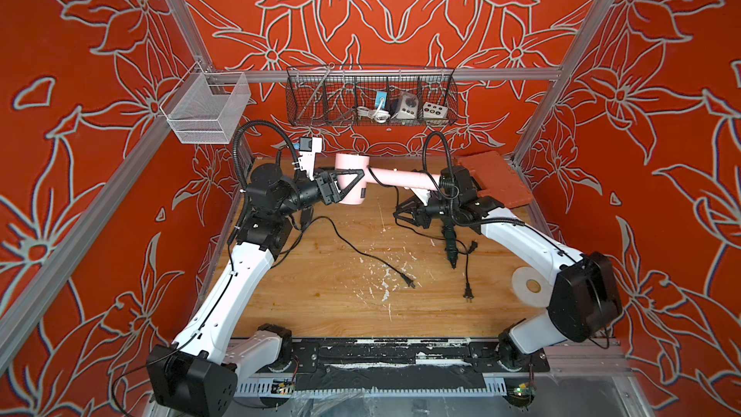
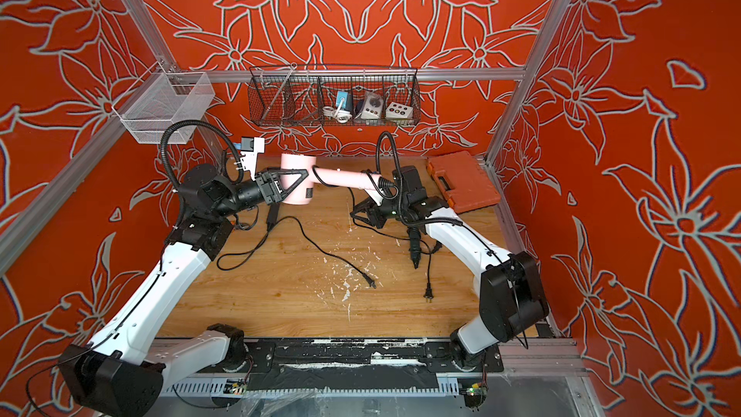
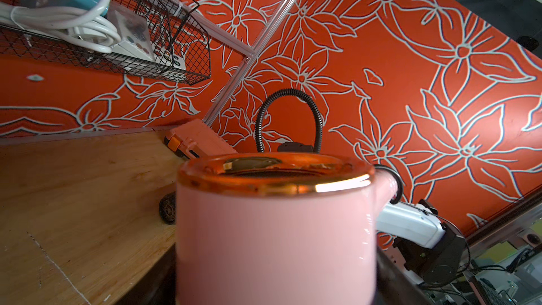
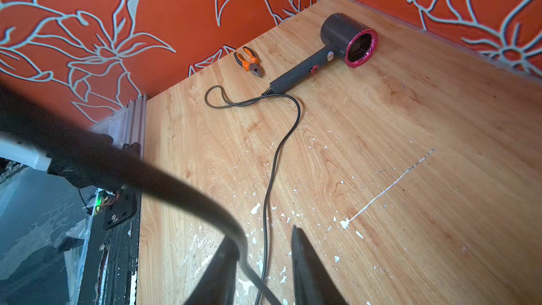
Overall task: Wrap the cord around the hair dryer
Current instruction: Wrap the power cord around the hair dryer.
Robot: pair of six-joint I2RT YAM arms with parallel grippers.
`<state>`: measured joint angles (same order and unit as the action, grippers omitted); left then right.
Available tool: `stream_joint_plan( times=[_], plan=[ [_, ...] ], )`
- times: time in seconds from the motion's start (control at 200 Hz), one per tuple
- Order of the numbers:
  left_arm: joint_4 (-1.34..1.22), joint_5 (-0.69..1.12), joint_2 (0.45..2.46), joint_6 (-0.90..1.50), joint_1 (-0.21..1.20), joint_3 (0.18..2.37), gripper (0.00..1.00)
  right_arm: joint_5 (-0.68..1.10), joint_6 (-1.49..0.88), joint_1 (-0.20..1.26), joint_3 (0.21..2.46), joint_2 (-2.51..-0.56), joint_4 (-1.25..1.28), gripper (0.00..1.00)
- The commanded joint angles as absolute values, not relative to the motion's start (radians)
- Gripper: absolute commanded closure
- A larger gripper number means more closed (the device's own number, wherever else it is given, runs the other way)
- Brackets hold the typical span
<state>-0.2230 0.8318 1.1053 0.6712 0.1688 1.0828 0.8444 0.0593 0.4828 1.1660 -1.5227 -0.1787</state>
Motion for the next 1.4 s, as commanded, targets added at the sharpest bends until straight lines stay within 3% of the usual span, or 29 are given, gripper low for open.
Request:
stream_joint_plan(
  times=[0.0, 0.39, 0.54, 0.801, 0.896, 1.391],
  plan=[
    [-0.34, 0.83, 1.086, 0.718, 0.158, 1.132, 1.0, 0.911, 0.001, 0.48, 1.126, -1.505, -0.073, 0.67],
    [-0.365, 0.804, 1.098, 0.751, 0.143, 1.138, 1.0, 0.949, -0.052, 0.508, 1.011, -1.519, 0.04, 0.62],
    [-0.369, 0.769, 1.095, 0.768, 0.127, 1.136, 1.0, 0.922, -0.017, 0.52, 1.002, -1.53, 0.002, 0.71],
    [-0.43, 0.714, 1.095, 0.845, 0.074, 1.102, 1.0, 0.861, -0.045, 0.528, 0.917, -1.495, 0.07, 1.0],
    [-0.418, 0.689, 1.094, 0.837, 0.067, 1.099, 1.0, 0.839, -0.049, 0.533, 0.899, -1.479, 0.075, 1.0],
    [-0.013, 0.344, 1.139, 0.521, 0.037, 1.145, 1.0, 0.537, 0.183, 0.693, 1.045, -1.193, -0.47, 1.0]
  ],
)
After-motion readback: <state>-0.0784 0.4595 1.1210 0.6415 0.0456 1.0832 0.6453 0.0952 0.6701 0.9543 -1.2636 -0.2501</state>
